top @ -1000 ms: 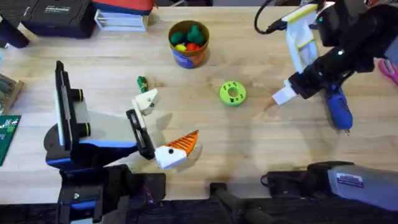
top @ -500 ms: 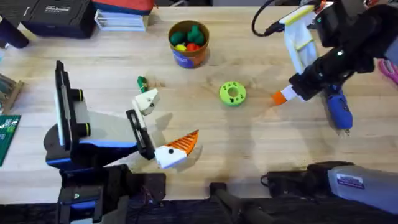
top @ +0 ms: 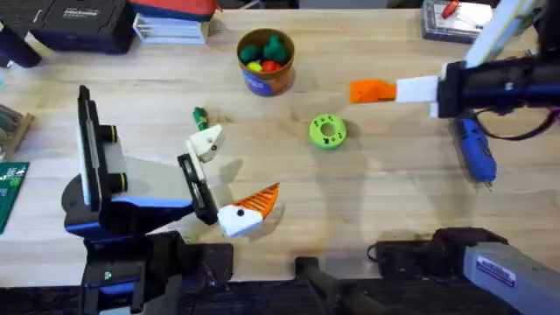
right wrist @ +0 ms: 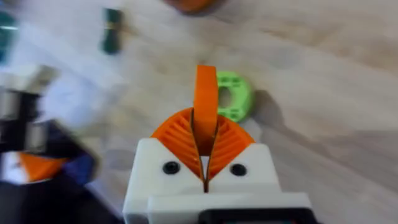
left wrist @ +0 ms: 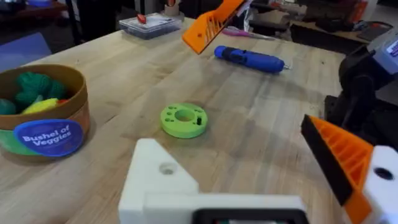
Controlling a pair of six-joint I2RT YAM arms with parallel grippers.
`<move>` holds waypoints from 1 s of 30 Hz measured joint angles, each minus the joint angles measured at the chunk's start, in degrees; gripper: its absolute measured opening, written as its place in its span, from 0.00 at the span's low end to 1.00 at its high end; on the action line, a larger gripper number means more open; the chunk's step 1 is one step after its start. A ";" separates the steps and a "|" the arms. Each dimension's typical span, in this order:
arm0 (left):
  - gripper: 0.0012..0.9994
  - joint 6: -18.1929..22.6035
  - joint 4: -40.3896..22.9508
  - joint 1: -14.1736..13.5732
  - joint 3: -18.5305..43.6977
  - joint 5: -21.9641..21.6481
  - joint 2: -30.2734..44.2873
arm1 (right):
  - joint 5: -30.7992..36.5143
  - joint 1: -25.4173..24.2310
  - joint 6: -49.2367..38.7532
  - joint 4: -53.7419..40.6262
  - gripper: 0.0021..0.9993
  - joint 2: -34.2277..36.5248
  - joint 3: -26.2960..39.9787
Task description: Pick up the gripper from the table and insert it into the empty holder that is missing its gripper. Then pick up a screw, insert it into the mounting hole, and use the screwdriver to tighten it. Finally, clean up the table by picking up the vegetable and placing it into the bucket.
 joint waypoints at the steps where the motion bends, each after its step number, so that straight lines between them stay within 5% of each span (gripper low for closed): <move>1: 0.99 0.00 0.00 0.00 0.00 0.00 0.00 | -3.37 0.62 1.89 0.77 0.01 0.86 -1.02; 14: 0.99 0.00 0.00 0.00 0.00 0.00 0.00 | -32.37 9.53 20.20 12.95 0.01 15.66 -7.90; 30: 0.99 0.00 0.00 0.00 0.00 0.02 0.02 | -43.90 18.41 32.14 27.84 0.01 30.13 -7.93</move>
